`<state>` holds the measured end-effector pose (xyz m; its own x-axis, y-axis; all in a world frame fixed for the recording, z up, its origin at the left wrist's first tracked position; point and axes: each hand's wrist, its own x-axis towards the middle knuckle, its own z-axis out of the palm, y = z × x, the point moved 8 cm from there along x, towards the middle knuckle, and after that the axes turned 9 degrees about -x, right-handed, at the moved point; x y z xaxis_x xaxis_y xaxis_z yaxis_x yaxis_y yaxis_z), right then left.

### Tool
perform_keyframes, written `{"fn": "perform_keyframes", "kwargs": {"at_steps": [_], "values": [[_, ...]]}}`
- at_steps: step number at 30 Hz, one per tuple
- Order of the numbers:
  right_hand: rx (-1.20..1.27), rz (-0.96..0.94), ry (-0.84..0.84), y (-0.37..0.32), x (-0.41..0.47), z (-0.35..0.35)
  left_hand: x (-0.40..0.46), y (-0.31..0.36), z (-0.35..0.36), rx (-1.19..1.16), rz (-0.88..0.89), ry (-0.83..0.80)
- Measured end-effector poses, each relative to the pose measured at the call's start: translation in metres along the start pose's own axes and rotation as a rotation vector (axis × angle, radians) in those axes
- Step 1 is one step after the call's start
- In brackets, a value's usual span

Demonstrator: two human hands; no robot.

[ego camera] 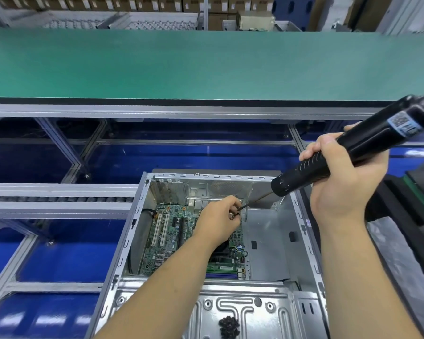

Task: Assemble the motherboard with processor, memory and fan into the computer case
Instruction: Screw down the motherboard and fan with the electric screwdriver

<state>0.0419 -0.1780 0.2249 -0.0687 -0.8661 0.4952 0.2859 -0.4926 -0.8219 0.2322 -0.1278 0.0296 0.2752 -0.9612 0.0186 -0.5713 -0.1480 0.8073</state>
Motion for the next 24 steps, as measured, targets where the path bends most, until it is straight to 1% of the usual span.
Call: {"fn": "perform_keyframes", "kwargs": {"at_steps": [7,14,16,19,22,24], "values": [[-0.013,0.003,-0.017,0.0,-0.002,0.003,0.0,-0.002,-0.001,-0.012,-0.011,0.007],[-0.011,0.006,-0.041,0.002,-0.003,0.004,0.0,-0.001,-0.002,0.029,-0.007,0.004],[-0.023,0.013,-0.085,0.003,-0.003,0.007,0.0,-0.001,0.0,0.061,0.011,-0.008],[-0.034,0.003,-0.206,0.0,-0.004,0.018,0.0,0.005,0.001,0.17,0.079,-0.026],[-0.061,-0.027,-0.316,-0.006,-0.007,0.034,0.001,0.008,0.001,0.231,0.118,-0.018],[-0.121,-0.027,-0.323,-0.007,-0.009,0.04,0.002,0.009,0.001,0.259,0.133,-0.01]]}}
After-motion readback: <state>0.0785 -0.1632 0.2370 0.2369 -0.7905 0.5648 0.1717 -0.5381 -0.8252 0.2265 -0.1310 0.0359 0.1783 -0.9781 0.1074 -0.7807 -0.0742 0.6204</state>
